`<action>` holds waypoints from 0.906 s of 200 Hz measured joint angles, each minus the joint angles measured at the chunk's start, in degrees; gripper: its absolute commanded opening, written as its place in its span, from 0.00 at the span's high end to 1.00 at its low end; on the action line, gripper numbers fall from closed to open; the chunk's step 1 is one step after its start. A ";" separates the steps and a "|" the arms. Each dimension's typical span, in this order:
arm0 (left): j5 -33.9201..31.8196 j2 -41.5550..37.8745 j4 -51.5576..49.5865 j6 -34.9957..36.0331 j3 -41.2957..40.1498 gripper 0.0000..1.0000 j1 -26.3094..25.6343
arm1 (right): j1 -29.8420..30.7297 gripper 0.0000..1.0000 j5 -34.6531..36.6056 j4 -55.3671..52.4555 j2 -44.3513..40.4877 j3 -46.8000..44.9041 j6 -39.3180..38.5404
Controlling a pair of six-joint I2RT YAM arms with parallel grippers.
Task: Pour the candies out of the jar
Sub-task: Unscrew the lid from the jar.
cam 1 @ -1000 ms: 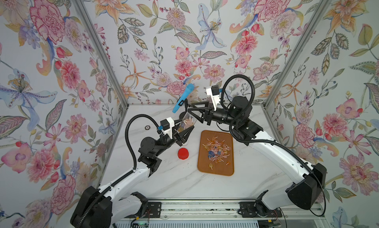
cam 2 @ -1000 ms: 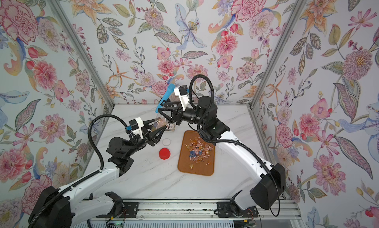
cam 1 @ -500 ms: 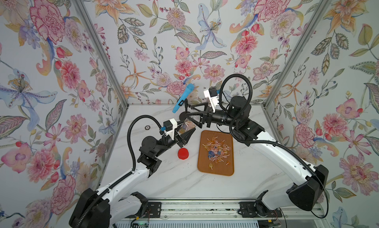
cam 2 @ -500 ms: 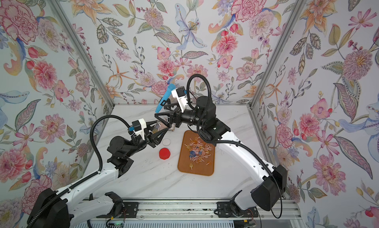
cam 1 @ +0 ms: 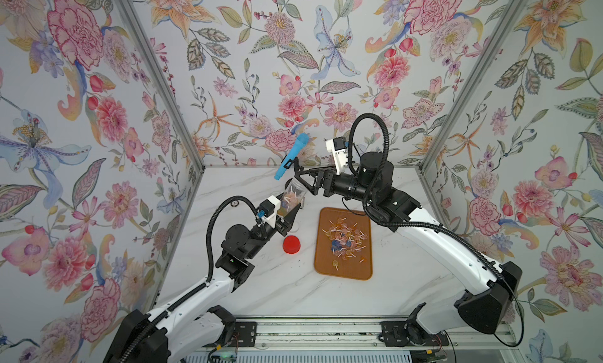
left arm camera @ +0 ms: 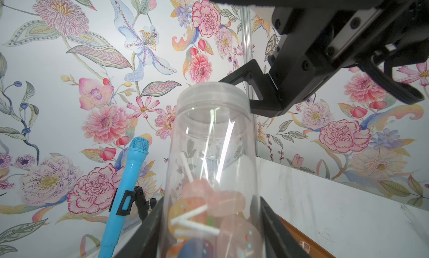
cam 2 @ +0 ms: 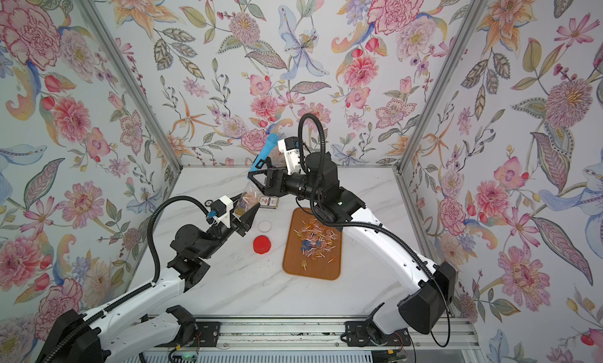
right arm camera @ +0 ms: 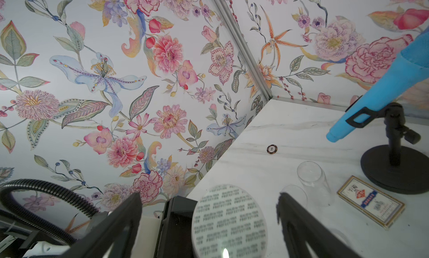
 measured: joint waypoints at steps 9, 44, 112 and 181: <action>-0.66 0.00 -0.02 0.52 -0.09 1.00 -0.26 | 0.35 0.10 0.44 -0.35 0.81 0.17 0.39; -2.51 -0.70 -0.22 1.81 -0.85 1.00 -0.70 | 0.72 0.20 2.25 -1.07 3.85 0.96 1.36; -4.31 -1.49 -1.09 3.06 -1.46 1.00 -1.27 | 1.25 0.41 1.70 -0.26 4.83 1.11 3.28; -4.61 -1.75 -1.16 3.04 -1.44 1.00 -1.31 | 1.90 0.36 2.99 -0.26 4.83 1.20 2.36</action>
